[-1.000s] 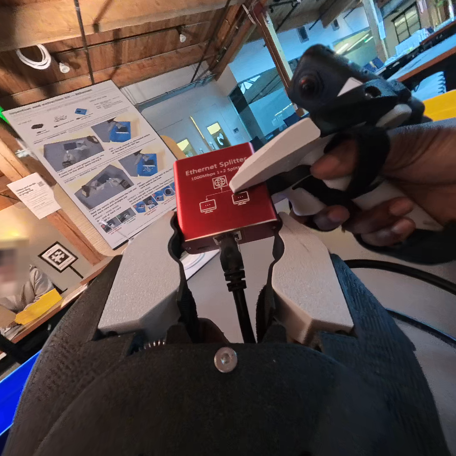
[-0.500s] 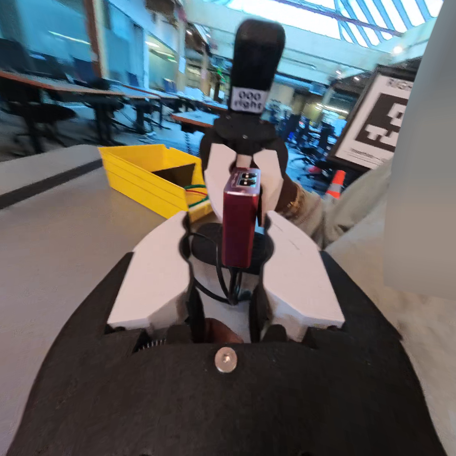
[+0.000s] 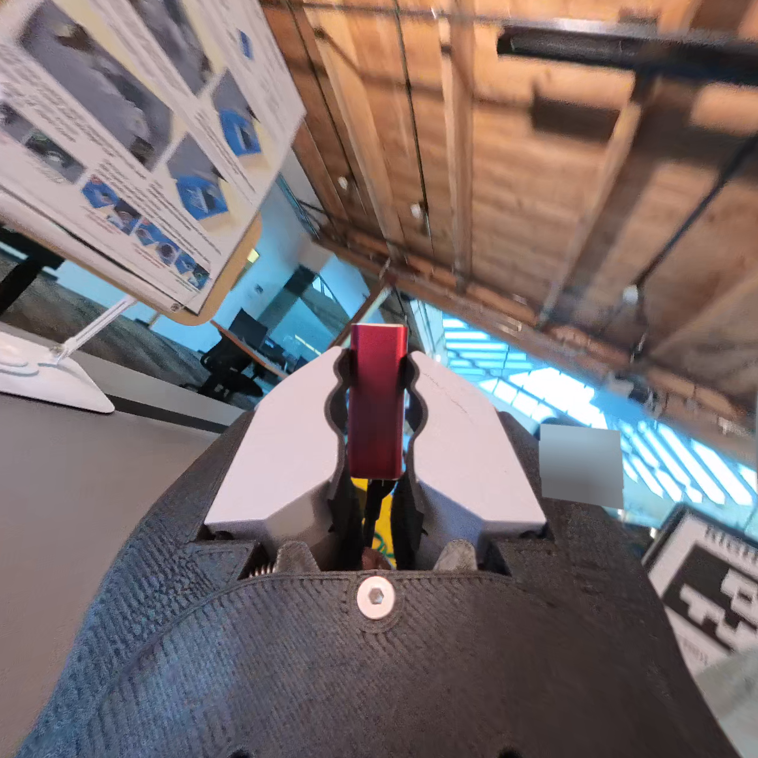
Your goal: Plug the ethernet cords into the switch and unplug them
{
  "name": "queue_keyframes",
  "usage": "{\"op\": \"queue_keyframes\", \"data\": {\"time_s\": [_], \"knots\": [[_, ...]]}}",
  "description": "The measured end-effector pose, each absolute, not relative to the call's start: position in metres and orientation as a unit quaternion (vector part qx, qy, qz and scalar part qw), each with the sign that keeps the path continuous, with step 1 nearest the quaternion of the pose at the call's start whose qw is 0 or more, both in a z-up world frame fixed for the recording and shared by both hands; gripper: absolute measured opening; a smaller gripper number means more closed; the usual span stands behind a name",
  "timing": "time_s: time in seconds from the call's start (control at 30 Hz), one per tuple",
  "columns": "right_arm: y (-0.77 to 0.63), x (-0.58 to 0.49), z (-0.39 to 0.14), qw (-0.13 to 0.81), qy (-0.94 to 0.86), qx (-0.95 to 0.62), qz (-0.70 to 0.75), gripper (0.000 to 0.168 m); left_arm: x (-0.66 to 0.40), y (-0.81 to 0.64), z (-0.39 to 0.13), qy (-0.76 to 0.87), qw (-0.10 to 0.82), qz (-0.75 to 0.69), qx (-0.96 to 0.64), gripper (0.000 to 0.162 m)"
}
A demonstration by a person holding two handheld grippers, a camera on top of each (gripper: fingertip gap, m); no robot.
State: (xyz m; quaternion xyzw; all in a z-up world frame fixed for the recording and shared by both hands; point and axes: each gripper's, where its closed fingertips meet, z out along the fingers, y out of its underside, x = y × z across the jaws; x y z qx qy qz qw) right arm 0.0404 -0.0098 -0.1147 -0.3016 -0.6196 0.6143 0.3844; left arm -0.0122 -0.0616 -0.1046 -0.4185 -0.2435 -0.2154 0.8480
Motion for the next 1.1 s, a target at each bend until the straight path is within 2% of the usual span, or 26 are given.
{"op": "queue_keyframes", "data": {"time_s": [0.13, 0.23, 0.4, 0.53, 0.57, 0.63, 0.67, 0.77, 0.9, 1.03, 1.1], "knots": [[-0.027, 0.036, -0.133, 0.503, -0.6, -0.307, 0.54, 0.091, -0.009, -0.056, -0.108, -0.278, 0.849, -0.227, -0.389, 0.026], [-0.034, 0.028, -0.136, 0.527, -0.59, -0.317, 0.523, 0.088, 0.002, -0.048, -0.108, -0.278, 0.846, -0.239, -0.388, 0.025], [-0.035, 0.023, -0.142, 0.533, -0.608, -0.314, 0.498, 0.07, 0.016, -0.041, -0.11, -0.277, 0.848, -0.227, -0.391, 0.025], [-0.031, 0.028, -0.147, 0.516, -0.648, -0.281, 0.483, 0.069, 0.024, -0.039, -0.116, -0.251, 0.838, -0.245, -0.417, 0.025], [-0.029, 0.03, -0.148, 0.506, -0.67, -0.261, 0.476, 0.07, 0.027, -0.039, -0.119, -0.236, 0.83, -0.26, -0.433, 0.029], [-0.025, 0.037, -0.155, 0.475, -0.727, -0.21, 0.45, 0.069, 0.023, -0.042, -0.125, -0.232, 0.809, -0.28, -0.462, 0.074], [-0.024, 0.043, -0.16, 0.46, -0.757, -0.173, 0.43, 0.069, 0.022, -0.043, -0.129, -0.224, 0.794, -0.291, -0.485, 0.088], [-0.023, 0.063, -0.175, 0.432, -0.836, -0.04, 0.335, 0.069, 0.034, -0.041, -0.142, -0.176, 0.739, -0.325, -0.563, 0.095], [-0.02, 0.072, -0.188, 0.41, -0.883, 0.042, 0.224, 0.069, 0.061, -0.031, -0.163, -0.117, 0.677, -0.333, -0.646, 0.083], [-0.017, 0.076, -0.2, 0.382, -0.905, 0.071, 0.172, 0.069, 0.079, -0.025, -0.18, -0.078, 0.641, -0.321, -0.693, 0.059], [-0.016, 0.078, -0.201, 0.373, -0.909, 0.078, 0.168, 0.069, 0.087, -0.025, -0.183, -0.057, 0.633, -0.328, -0.699, 0.027]]}}
